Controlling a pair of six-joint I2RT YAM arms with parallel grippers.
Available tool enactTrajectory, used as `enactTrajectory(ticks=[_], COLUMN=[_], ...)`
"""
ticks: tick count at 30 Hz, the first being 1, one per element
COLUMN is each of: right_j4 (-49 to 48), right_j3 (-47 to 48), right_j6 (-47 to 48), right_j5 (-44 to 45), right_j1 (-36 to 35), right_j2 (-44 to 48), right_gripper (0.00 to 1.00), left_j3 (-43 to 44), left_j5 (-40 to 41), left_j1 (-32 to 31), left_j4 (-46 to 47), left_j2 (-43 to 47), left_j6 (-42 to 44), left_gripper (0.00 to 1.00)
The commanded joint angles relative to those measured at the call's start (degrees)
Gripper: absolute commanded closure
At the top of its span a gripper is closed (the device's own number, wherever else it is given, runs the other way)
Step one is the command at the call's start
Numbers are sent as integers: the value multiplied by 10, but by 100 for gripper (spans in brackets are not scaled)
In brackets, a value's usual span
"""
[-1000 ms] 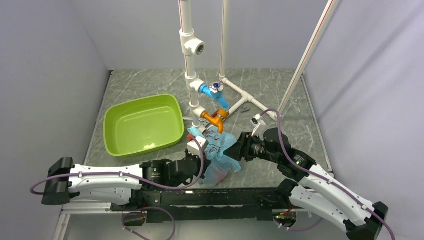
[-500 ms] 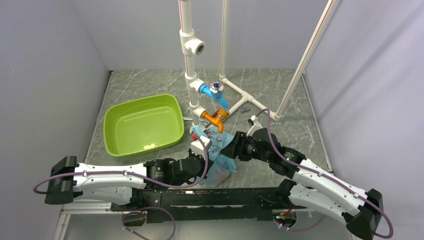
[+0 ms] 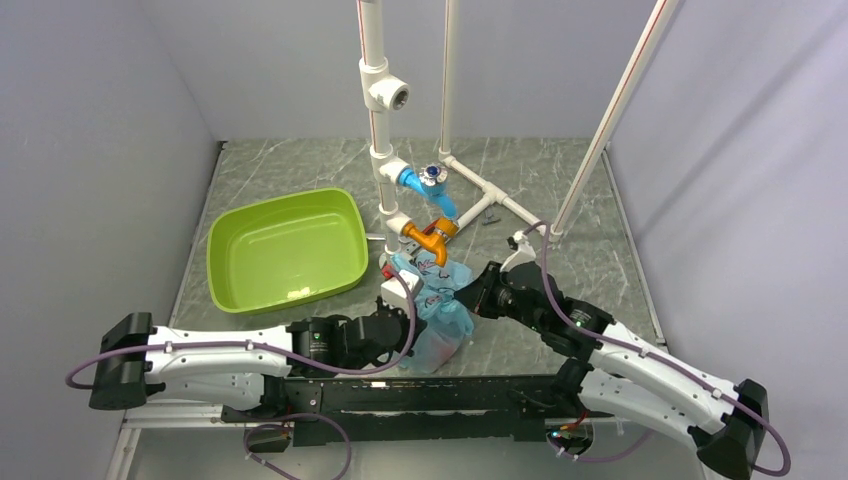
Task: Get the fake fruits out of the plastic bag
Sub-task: Untie the plastic bag at the center of the board.
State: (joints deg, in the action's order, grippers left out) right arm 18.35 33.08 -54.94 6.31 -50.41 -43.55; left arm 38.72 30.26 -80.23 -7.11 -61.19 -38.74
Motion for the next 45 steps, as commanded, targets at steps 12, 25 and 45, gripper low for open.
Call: enactTrajectory(ticks=[12, 25, 45], right_j4=[-51, -65, -62], right_j3=[4, 33, 29], right_j6=[66, 156, 133], right_j5=[11, -124, -125], right_j1=[29, 35, 36], right_j2=[103, 37, 55], right_gripper=[100, 100, 100], left_j3=[-16, 103, 198], left_j5=[-65, -159, -171], left_j1=[28, 101, 113], left_j4=[-73, -159, -214], left_j2=[101, 152, -65], left_j6=[-32, 24, 95], left_gripper=[79, 5, 47])
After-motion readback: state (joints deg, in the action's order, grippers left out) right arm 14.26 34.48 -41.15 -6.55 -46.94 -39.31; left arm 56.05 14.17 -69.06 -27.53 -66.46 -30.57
